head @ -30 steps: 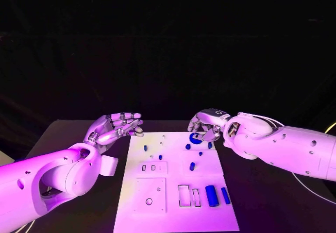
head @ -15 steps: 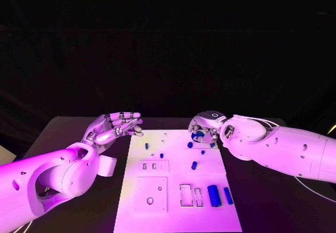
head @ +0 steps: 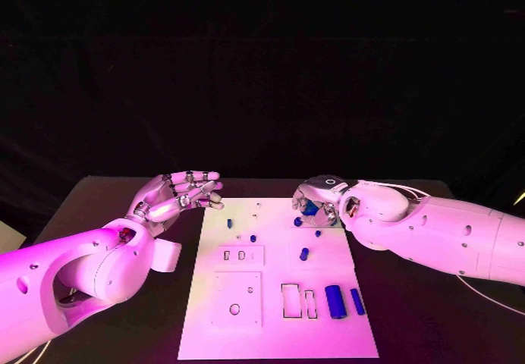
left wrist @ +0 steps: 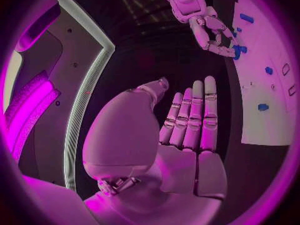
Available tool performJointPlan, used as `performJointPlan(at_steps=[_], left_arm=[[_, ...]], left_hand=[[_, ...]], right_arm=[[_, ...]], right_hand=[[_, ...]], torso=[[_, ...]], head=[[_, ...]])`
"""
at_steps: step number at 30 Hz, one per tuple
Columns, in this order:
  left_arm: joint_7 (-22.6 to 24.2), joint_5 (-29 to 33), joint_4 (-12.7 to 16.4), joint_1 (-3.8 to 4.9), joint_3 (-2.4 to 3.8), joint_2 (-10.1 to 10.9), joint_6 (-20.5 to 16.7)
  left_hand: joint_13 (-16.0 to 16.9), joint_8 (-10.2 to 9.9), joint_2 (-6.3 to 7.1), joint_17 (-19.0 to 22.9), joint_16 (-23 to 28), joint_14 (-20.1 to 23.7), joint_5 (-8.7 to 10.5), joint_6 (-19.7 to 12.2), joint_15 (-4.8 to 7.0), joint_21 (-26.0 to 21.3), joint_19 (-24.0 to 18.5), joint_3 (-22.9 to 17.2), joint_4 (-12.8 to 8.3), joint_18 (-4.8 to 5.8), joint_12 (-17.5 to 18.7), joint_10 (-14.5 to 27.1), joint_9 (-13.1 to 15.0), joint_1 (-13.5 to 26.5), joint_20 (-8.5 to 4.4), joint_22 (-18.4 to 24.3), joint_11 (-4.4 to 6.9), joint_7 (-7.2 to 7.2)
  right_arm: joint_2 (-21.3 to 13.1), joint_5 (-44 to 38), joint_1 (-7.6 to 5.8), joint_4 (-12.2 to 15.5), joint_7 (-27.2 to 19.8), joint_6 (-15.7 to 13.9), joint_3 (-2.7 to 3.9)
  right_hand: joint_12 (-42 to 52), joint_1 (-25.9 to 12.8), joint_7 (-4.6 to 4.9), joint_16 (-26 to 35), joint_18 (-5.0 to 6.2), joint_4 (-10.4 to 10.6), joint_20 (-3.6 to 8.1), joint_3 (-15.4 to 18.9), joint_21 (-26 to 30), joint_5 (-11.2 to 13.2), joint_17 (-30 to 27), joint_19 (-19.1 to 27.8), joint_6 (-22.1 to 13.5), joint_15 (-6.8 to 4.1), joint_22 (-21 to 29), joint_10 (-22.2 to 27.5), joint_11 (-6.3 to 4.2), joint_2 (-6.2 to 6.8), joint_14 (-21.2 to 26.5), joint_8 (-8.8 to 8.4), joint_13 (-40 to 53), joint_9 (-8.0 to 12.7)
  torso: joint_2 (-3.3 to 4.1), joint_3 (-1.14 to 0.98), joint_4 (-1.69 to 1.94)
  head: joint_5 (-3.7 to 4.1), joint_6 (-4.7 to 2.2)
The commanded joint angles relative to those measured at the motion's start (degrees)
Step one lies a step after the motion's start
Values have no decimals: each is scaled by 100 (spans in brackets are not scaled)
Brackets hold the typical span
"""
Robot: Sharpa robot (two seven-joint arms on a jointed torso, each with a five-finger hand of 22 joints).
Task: Assemble the parts on the task board
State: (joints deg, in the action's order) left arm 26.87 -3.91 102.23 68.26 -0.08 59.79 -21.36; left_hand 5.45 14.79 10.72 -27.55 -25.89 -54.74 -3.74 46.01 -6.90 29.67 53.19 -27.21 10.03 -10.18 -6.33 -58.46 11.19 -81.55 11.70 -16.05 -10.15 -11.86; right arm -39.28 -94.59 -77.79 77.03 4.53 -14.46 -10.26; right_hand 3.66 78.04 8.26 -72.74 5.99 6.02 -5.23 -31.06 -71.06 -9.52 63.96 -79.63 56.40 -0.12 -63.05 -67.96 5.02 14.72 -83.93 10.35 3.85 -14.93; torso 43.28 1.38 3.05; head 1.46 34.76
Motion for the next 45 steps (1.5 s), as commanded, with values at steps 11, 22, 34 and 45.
performJointPlan(at_steps=[11,22,34,45], left_arm=[[26,28,27,34,17,0,143],[19,28,15,41,20,5,146],[-4,28,-6,45,20,14,173],[3,28,-73,46,20,-21,218]], left_hand=[[8,24,-1,-11,-25,69,35,16,9,25,-58,-32,-21,17,18,14,9,39,4,-11,4,-170],[9,25,-7,-14,-25,86,34,16,6,28,-72,-36,-23,17,18,17,11,39,7,-14,3,-171],[9,26,-15,-17,-26,93,34,16,5,31,-79,-40,-24,16,18,18,12,40,9,-16,2,-172],[10,29,-29,-22,-32,101,34,16,5,39,-87,-50,-30,14,17,18,14,34,10,-21,2,-172]], right_arm=[[98,-115,75,-118,23,327,-4],[138,-115,97,-160,23,377,-6],[125,-159,100,-104,1,-176,-5],[279,-281,64,-43,510,-973,32]], right_hand=[[-10,9,8,-91,-114,44,1,8,-99,11,53,-66,-34,39,-110,34,-10,49,-261,-19,-5,-20],[9,3,10,-167,-122,78,-4,-19,-161,2,95,-76,10,39,-192,-18,-10,-11,-251,19,5,-62],[54,136,-121,-378,-199,20,64,-199,-527,100,225,-212,406,-90,-712,-572,-166,-339,-240,349,83,-358],[20,201,-124,-416,-216,-70,72,-268,-600,135,239,-236,427,-107,-818,-617,-180,-385,-234,402,92,-441]], torso=[[66,13,27],[84,10,17],[107,10,19],[115,18,23]], head=[[6,21],[-14,35],[-32,0],[-59,-75]])
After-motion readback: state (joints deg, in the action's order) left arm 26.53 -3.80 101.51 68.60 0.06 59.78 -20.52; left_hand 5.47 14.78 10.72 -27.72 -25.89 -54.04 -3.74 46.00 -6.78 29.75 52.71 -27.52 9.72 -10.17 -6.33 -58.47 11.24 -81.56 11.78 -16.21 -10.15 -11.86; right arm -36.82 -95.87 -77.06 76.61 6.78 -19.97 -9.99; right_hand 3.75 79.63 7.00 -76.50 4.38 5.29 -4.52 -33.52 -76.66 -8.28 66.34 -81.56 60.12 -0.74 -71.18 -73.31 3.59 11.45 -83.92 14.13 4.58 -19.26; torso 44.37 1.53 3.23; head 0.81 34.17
